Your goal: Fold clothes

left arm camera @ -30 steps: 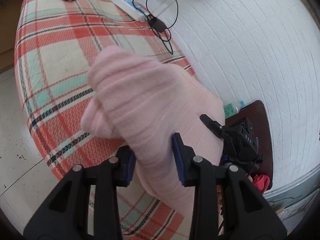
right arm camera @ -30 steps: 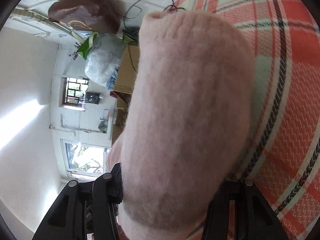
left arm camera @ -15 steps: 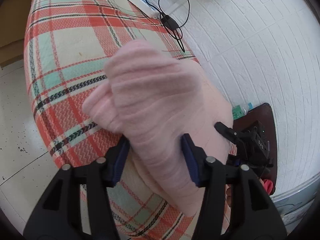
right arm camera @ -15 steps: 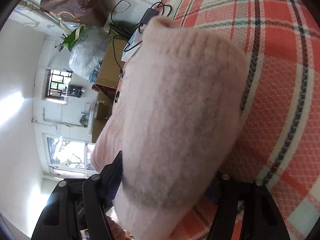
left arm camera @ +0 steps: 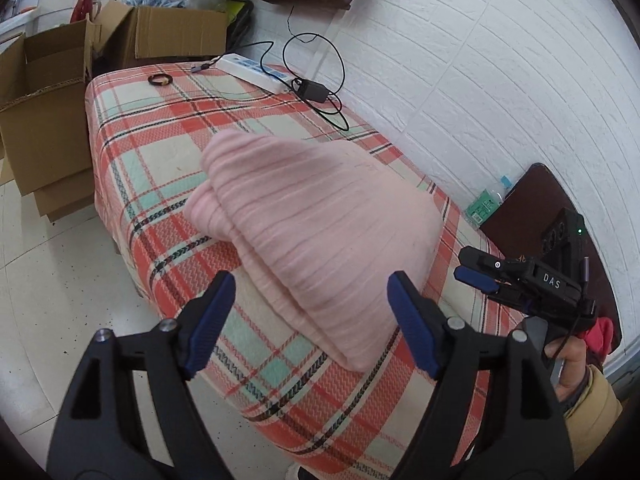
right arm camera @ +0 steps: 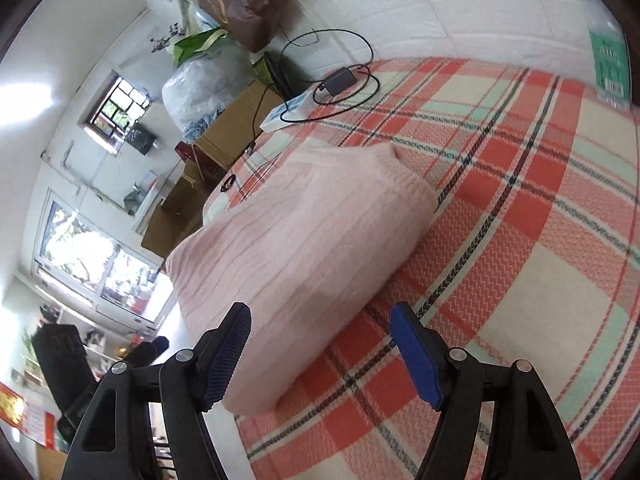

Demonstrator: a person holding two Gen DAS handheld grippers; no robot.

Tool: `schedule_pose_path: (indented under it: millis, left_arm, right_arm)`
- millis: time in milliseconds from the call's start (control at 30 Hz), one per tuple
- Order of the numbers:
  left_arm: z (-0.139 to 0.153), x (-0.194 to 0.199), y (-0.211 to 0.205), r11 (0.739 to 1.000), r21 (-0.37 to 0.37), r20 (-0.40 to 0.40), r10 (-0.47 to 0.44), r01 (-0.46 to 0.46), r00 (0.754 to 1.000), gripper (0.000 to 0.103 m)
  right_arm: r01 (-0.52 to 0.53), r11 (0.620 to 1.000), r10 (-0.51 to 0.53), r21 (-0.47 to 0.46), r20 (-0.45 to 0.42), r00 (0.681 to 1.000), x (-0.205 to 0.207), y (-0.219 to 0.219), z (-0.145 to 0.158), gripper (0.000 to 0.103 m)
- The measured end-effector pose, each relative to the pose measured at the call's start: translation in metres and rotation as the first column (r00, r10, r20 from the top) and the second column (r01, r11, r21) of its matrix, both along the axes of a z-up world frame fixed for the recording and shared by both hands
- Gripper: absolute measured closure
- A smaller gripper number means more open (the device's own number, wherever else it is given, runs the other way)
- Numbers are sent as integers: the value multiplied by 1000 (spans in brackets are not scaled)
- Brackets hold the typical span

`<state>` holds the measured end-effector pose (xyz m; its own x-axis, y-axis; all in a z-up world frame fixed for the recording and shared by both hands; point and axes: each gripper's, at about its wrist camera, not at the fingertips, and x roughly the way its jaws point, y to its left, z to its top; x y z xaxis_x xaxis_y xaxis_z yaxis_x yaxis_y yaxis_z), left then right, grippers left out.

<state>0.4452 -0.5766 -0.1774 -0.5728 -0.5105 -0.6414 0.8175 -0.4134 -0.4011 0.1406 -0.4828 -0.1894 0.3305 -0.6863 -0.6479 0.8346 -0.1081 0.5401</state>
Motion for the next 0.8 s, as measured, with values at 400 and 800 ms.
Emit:
schedule_pose_path:
  millis: [400, 800]
  left_arm:
    - [17, -18, 36, 998, -63, 36, 19, -17, 999, 9]
    - [35, -32, 63, 985, -167, 128, 70, -48, 989, 8]
  right_arm:
    - [-143, 972, 45, -187, -448, 893, 70, 50, 44, 7]
    - [-169, 961, 45, -217, -481, 876, 77, 69, 50, 3]
